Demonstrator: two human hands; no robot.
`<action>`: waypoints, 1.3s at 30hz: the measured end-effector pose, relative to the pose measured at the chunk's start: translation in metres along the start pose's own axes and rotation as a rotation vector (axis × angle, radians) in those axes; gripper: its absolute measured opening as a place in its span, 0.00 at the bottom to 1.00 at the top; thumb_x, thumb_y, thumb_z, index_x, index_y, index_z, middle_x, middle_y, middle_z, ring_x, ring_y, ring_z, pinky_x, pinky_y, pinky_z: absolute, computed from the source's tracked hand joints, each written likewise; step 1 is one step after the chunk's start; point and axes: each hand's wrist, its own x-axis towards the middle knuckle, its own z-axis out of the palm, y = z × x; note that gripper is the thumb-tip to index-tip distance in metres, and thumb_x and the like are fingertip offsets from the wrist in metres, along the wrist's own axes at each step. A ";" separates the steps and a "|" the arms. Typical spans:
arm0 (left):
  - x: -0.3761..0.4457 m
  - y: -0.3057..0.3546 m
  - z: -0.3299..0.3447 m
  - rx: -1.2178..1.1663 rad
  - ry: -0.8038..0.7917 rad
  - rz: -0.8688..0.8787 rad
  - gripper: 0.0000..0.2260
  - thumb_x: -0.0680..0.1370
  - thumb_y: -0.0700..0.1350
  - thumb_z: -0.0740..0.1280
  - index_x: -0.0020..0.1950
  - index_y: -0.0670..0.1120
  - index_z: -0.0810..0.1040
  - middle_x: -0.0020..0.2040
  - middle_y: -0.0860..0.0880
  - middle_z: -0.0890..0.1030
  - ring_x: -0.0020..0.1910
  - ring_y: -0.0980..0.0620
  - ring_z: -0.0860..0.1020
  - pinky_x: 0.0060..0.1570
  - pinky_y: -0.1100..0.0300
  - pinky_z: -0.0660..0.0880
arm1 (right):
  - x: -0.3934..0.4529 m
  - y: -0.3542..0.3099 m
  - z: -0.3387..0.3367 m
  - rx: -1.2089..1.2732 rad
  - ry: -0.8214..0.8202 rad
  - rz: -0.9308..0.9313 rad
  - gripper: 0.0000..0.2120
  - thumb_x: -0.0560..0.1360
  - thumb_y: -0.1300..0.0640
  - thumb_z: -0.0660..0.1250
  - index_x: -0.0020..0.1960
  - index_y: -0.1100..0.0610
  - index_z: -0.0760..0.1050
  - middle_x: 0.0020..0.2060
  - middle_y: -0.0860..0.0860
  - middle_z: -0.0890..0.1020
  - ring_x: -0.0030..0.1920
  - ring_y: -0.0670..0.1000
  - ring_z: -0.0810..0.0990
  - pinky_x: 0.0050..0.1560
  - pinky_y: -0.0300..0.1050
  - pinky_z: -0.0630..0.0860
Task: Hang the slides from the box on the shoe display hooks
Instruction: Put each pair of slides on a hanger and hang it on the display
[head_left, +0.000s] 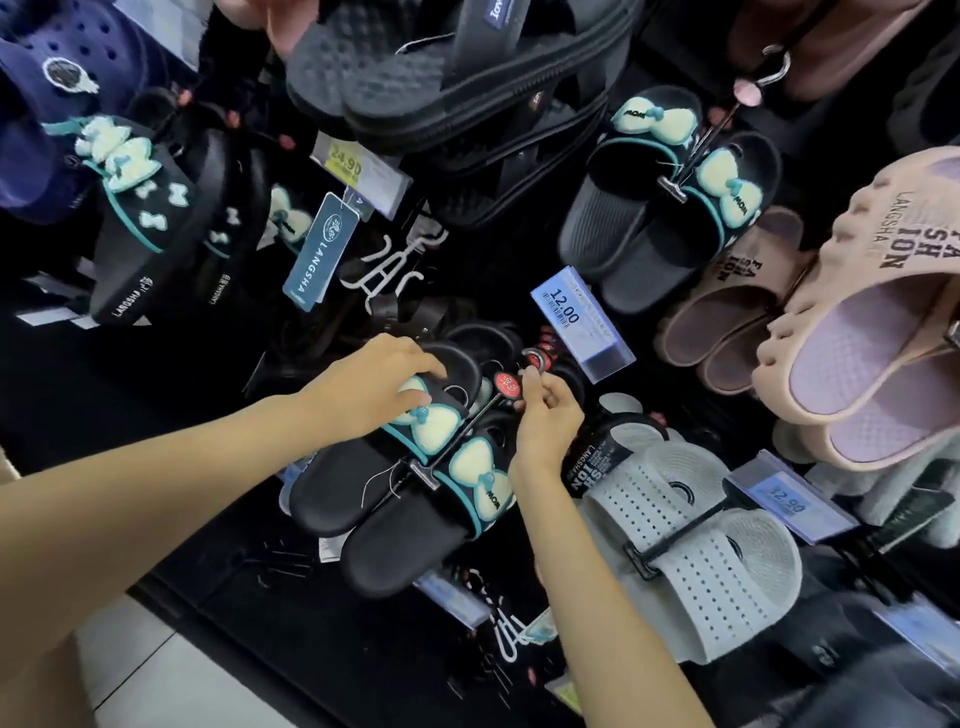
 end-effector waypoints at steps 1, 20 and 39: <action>0.002 -0.001 0.002 0.019 -0.010 -0.007 0.17 0.80 0.47 0.64 0.70 0.55 0.72 0.66 0.55 0.71 0.69 0.55 0.61 0.64 0.48 0.69 | 0.002 0.002 0.001 0.004 0.003 0.003 0.08 0.78 0.58 0.70 0.41 0.59 0.76 0.29 0.48 0.75 0.28 0.42 0.72 0.38 0.33 0.72; 0.027 -0.009 0.006 0.024 0.056 0.074 0.13 0.81 0.51 0.62 0.65 0.54 0.76 0.60 0.55 0.72 0.66 0.54 0.62 0.58 0.56 0.69 | 0.009 0.001 -0.002 0.030 0.096 -0.112 0.10 0.79 0.61 0.67 0.39 0.56 0.77 0.31 0.47 0.75 0.30 0.43 0.70 0.38 0.35 0.71; 0.023 0.013 -0.010 -0.019 0.178 0.140 0.11 0.79 0.51 0.66 0.61 0.53 0.76 0.53 0.56 0.68 0.59 0.57 0.62 0.35 0.62 0.64 | 0.019 -0.029 -0.008 0.027 0.096 -0.137 0.10 0.79 0.63 0.66 0.58 0.65 0.80 0.41 0.51 0.80 0.29 0.42 0.68 0.35 0.34 0.70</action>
